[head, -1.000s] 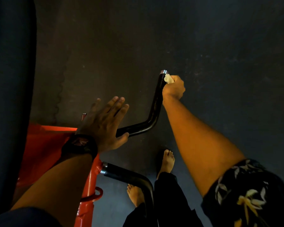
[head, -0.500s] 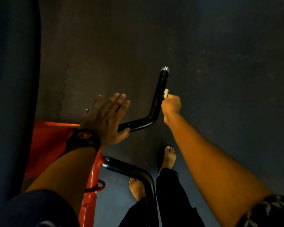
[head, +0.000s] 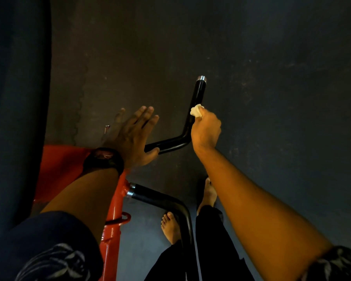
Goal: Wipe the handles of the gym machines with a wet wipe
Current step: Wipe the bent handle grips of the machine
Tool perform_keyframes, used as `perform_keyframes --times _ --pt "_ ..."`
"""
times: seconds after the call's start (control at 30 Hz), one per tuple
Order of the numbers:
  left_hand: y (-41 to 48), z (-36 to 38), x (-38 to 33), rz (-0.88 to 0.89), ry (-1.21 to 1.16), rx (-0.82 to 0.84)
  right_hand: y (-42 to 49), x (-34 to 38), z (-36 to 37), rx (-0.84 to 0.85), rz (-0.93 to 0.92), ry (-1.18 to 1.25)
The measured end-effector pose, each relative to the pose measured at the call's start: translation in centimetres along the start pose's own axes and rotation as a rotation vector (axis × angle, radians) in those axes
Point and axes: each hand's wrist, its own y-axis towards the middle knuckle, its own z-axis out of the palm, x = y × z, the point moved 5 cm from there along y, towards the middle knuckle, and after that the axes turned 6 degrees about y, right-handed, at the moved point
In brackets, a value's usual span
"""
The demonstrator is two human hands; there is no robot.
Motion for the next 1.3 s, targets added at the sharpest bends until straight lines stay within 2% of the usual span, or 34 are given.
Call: perform_keyframes --times 0.1,0.2,0.27,0.33,0.4,0.47,0.53,0.63,0.67,0.7,0.77,0.9,1.13,1.3 --pt "0.1 0.0 -0.1 -0.002 -0.008 0.004 -2.3 0.0 -0.1 0.059 0.007 -0.116" --pt "0.2 0.1 0.0 -0.001 0.03 0.067 -5.6 0.3 0.5 0.059 -0.084 -0.037" --pt "0.2 0.1 0.1 -0.008 0.017 0.087 -5.9 0.9 1.0 0.022 -0.108 -0.149" --pt "0.1 0.0 0.2 -0.008 -0.004 0.096 -5.9 1.7 1.2 0.054 -0.129 -0.205" --pt "0.2 -0.5 0.2 -0.003 -0.027 0.093 -6.0 2.4 1.3 0.107 -0.16 -0.158" --pt "-0.2 -1.0 0.2 0.0 -0.075 0.127 -6.8 2.8 1.2 0.18 -0.161 0.028" --pt "-0.8 -1.6 -0.3 -0.047 -0.247 0.15 -7.1 3.3 0.5 0.208 -0.13 0.22" --pt "0.4 -2.4 -0.9 -0.241 -0.733 0.168 -7.3 4.5 0.5 0.199 -0.151 0.307" --pt "-1.4 -8.1 -0.9 -0.333 -0.807 0.055 -9.3 8.3 -3.6 0.228 -0.232 0.341" --pt "-1.7 -9.8 -1.5 -0.363 -0.829 0.037 -10.1 8.9 -4.5 0.241 -0.246 0.329" --pt "-0.8 -10.5 -2.1 -0.39 -0.863 -0.01 -9.4 9.2 -4.5 0.199 -0.212 0.338" --pt "-1.8 -14.7 -2.5 -0.467 -0.932 -0.212 -9.5 11.1 -7.8 0.135 -0.244 0.406" --pt "-3.9 -22.8 -4.4 -0.587 -1.082 -0.432 -11.3 15.5 -15.1 0.119 -0.353 0.55" --pt "-4.3 -28.9 -5.2 -0.651 -1.161 -0.625 -11.4 19.8 -20.1 0.114 -0.488 0.528"
